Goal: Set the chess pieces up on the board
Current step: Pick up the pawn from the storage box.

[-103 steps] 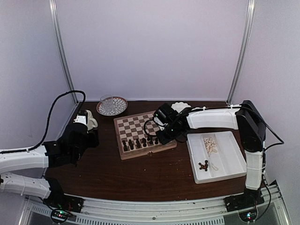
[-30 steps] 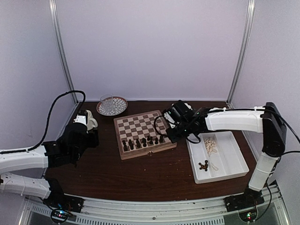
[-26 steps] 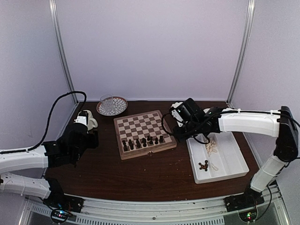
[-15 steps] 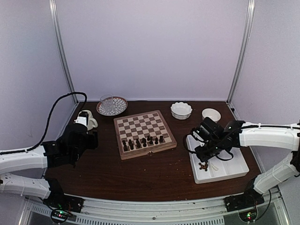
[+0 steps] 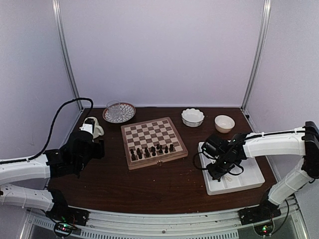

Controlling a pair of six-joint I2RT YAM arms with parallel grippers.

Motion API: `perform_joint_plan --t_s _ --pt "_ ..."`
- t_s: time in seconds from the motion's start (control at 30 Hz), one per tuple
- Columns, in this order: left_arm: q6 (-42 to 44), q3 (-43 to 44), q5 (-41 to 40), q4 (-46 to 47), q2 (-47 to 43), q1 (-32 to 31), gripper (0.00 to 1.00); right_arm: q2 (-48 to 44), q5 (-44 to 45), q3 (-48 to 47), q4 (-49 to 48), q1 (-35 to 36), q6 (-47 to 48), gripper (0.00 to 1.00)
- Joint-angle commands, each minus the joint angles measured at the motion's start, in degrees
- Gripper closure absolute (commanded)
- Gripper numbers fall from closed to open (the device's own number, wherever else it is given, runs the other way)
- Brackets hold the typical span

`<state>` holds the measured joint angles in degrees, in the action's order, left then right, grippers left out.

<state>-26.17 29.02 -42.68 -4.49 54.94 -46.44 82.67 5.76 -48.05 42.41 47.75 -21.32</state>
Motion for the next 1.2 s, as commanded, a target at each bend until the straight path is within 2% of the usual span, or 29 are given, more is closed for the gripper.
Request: perform_joint_plan --t_s 0.0,0.37,0.53,0.73,1.17 --pt "0.6 1.9 1.3 1.2 0.2 0.4 0.32 2.9 2.6 -1.6 -1.4 0.1 0.1 0.73" --pt "0.8 1.8 1.6 1.4 0.0 0.4 0.32 10.4 4.0 -4.9 -0.8 0.1 0.8 0.74" --pt "0.7 1.9 1.7 1.3 0.1 0.4 0.32 10.6 3.5 -4.6 0.1 0.1 -0.4 0.75" --pt "0.5 1.7 1.8 1.5 -0.2 0.4 0.32 7.5 2.4 -3.9 0.1 0.1 -1.9 0.88" --pt "0.6 1.7 3.5 1.7 0.0 0.4 0.32 -6.4 8.7 -3.5 -5.0 0.1 -0.6 0.86"
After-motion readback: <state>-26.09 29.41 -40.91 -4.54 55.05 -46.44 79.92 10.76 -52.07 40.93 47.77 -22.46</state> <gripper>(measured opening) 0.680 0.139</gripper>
